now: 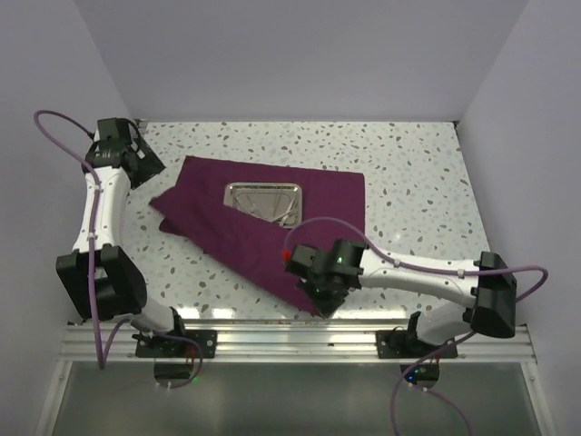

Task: Open and lay out the surgical kit
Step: Open the surgical kit at the center of the board, then smooth out the surgical kit.

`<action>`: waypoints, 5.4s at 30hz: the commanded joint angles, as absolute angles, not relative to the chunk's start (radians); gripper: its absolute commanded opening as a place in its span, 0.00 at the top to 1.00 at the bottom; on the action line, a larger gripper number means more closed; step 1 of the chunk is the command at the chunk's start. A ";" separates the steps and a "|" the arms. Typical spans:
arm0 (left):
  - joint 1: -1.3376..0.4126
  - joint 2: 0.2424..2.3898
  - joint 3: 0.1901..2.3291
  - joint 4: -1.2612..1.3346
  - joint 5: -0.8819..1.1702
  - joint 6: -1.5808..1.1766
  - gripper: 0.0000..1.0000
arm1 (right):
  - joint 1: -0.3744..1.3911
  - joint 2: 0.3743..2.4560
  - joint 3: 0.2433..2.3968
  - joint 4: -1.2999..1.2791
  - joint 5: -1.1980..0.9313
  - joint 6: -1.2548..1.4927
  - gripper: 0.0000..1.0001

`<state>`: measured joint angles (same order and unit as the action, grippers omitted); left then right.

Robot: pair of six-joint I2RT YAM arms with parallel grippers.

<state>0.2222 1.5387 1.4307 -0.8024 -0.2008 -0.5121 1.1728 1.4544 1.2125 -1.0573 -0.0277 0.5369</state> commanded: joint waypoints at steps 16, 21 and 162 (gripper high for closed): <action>0.224 1.424 1.384 -0.784 -0.204 -0.548 0.01 | 1.342 1.324 1.172 -1.377 0.136 0.810 0.02; 0.224 1.427 1.327 -0.726 -0.131 -0.519 0.01 | 1.076 1.491 1.351 -1.290 0.189 0.746 0.02; 0.060 2.537 2.166 -0.514 0.133 -0.486 0.45 | 1.000 2.218 1.986 -0.666 -0.279 0.512 0.40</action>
